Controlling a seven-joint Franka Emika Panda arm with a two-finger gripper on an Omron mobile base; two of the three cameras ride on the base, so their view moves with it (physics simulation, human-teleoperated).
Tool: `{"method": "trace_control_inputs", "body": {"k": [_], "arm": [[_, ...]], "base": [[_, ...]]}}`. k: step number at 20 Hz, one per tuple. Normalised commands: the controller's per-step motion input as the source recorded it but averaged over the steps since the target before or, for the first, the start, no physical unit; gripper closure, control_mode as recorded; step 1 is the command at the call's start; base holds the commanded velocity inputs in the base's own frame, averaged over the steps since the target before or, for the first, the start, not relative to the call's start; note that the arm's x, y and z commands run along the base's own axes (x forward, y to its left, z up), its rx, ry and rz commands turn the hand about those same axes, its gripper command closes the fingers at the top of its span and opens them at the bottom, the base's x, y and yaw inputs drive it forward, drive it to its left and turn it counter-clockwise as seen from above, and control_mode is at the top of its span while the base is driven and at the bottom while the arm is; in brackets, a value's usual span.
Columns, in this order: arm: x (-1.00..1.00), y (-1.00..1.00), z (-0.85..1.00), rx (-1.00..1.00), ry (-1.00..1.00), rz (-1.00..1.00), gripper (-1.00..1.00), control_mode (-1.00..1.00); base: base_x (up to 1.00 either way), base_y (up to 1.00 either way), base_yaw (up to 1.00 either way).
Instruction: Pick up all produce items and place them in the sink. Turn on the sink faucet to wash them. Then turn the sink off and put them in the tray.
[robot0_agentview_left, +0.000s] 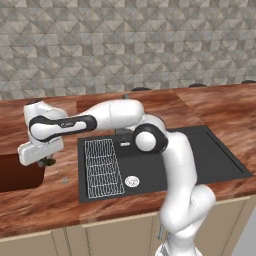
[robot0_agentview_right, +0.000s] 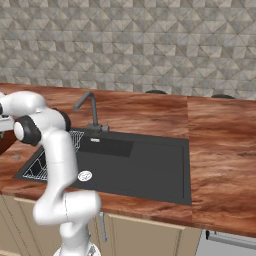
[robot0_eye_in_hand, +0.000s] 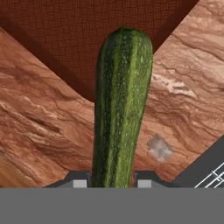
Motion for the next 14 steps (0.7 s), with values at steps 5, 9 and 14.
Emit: {"method": "trace_control_inputs", "body": {"k": [5,9,14], "arm": [[0.09,0.0,-0.36,0.0,-0.01,0.0,1.0,-1.0],[0.07,0.0,-0.33,0.02,-0.01,0.0,1.0,-1.0],[0.07,0.0,-0.24,0.05,0.0,0.0,1.0,-1.0]], "base": [[0.0,0.0,0.0],[0.0,0.0,0.0],[0.0,0.0,0.0]]}}
